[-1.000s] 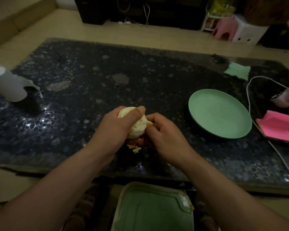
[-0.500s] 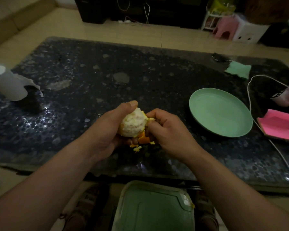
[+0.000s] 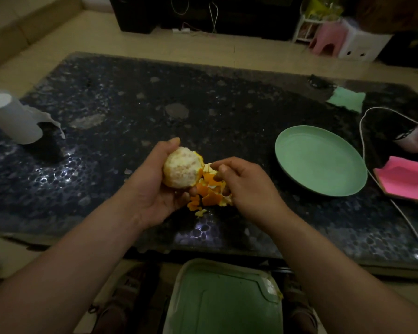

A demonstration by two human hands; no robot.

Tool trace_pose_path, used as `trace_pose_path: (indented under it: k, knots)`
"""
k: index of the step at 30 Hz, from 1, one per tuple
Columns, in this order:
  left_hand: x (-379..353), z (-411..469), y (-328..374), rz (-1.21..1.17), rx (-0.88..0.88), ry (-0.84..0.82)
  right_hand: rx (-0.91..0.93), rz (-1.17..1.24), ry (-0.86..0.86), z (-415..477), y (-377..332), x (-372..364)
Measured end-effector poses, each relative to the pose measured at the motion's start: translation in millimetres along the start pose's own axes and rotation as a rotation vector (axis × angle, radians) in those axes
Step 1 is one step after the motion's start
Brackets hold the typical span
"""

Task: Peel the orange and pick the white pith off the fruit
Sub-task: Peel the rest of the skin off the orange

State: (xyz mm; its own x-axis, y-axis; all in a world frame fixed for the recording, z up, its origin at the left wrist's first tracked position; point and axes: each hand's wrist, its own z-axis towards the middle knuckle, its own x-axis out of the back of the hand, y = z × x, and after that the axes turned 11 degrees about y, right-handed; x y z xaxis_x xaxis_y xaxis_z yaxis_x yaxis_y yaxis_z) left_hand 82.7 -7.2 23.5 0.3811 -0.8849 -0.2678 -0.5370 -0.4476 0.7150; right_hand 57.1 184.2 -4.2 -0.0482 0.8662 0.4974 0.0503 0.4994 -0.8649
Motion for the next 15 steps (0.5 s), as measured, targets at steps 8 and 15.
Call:
trace_pose_path:
  k: [8,15]
  knots:
    - [-7.2,-7.5,-1.3,-0.027,-0.064,0.023,0.147,-0.138,0.094,-0.9,2.1,0.6]
    - [-8.0,-5.1,-2.3,0.004,-0.078,-0.032,-0.003,0.235,-0.171,-15.9,-16.2,5.1]
